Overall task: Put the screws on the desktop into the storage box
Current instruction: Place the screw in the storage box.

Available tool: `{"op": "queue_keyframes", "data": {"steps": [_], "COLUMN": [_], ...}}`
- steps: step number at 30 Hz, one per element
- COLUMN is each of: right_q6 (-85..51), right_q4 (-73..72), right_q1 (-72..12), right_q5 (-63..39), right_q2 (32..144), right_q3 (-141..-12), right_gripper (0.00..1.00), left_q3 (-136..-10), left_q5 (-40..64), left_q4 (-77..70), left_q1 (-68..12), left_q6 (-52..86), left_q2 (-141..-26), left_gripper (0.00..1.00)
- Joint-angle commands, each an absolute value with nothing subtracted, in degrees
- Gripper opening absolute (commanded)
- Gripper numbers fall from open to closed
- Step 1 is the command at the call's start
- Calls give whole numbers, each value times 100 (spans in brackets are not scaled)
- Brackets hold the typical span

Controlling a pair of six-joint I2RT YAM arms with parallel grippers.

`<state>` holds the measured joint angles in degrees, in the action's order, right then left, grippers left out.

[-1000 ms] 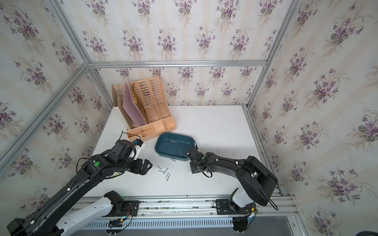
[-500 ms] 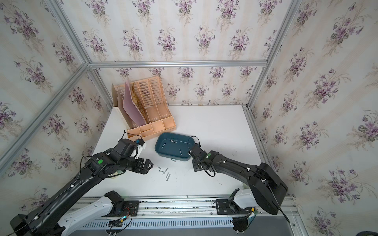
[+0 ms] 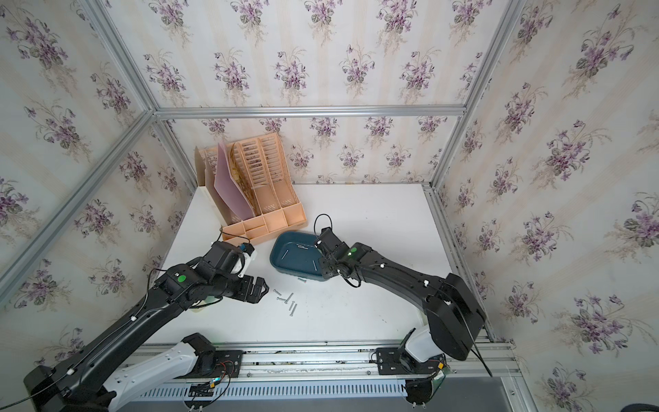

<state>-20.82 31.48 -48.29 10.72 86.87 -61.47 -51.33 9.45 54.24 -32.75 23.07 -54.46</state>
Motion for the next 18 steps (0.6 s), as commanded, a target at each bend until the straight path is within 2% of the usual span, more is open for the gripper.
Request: {"op": "queue_keyframes", "data": {"steps": [1,3,7,9,10,18], "right_q6": [-1849,-1791,-1714,-1690,-1672,-1460], "right_q4": [2982,2912,2864,2857,2843,2683], "right_q1": [-4830,-4825,-4830,-4825,-4825,-4822], "right_q5": [961,924,964,956,925,453], "right_q2": [8960,9099,9254,9234,9203,8552], "right_q3": [-6383,-6497,-6677,-6697,-6682,-6214], "right_gripper": [33,34,51,67,72,98], "left_q3": [-5111,-5094,-5023,-4999,-4986,-4944], "left_q5": [956,967,984,993,993,989], "left_q4": [5350,5342,5303,5301,5314,5259], "left_q1": [-3269,-3270,-3270,-3265,-3269,-3270], "left_q6": [2429,2486,2598,2648,2670,2746], "left_q2": [-5462,-5484,-5502,-5511,-5511,-5562], "left_gripper": [99,99,99,99,99,99]}}
